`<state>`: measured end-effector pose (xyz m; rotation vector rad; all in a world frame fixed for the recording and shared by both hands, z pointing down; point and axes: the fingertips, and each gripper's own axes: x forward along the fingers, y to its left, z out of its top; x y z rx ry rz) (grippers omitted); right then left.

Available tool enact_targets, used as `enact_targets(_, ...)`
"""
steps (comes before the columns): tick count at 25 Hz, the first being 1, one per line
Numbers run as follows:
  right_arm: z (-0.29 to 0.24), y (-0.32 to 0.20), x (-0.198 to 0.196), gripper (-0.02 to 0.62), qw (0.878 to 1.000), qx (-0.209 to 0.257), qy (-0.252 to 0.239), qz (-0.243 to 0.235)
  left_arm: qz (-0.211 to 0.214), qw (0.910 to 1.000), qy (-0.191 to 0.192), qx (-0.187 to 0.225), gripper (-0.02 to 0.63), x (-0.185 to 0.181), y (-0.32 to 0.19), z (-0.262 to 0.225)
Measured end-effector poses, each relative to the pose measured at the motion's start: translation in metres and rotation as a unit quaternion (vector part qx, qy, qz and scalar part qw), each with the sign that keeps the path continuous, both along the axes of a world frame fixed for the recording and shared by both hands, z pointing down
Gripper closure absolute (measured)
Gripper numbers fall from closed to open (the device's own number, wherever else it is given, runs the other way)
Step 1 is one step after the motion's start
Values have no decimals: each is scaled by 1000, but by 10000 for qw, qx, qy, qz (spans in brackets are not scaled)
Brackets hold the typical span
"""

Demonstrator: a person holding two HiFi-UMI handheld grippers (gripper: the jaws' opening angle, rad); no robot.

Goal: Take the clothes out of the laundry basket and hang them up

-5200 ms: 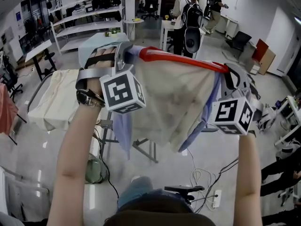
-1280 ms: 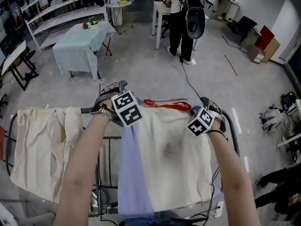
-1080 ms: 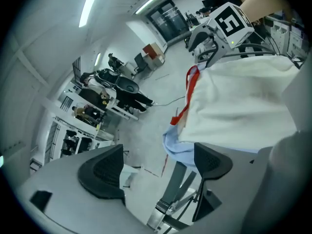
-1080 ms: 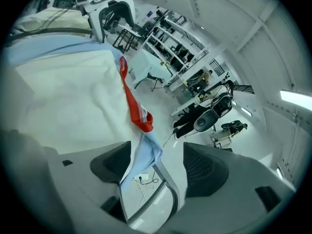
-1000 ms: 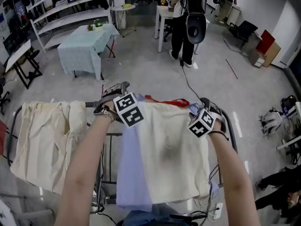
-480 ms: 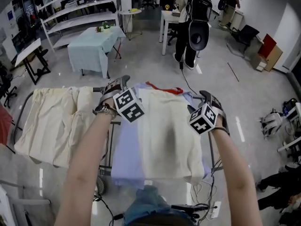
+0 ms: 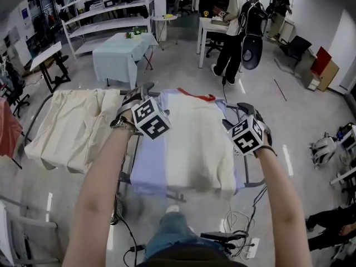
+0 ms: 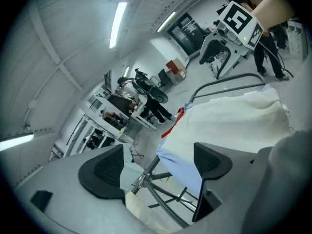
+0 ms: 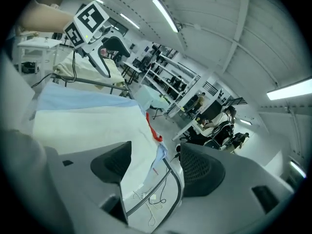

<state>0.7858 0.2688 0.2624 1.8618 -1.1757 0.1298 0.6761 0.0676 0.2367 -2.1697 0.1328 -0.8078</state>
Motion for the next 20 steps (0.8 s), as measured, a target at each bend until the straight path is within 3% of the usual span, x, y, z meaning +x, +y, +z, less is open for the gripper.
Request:
enact_targets(12, -48, 37, -75, 295, 9960, 743, 367, -332, -445, 9912, 1196, 352, 161, -84, 41, -79)
enact_targets(20, -63, 67, -89, 295, 9882, 1513, 119, -178, -531, 9801, 1910, -70, 161, -125, 73, -103)
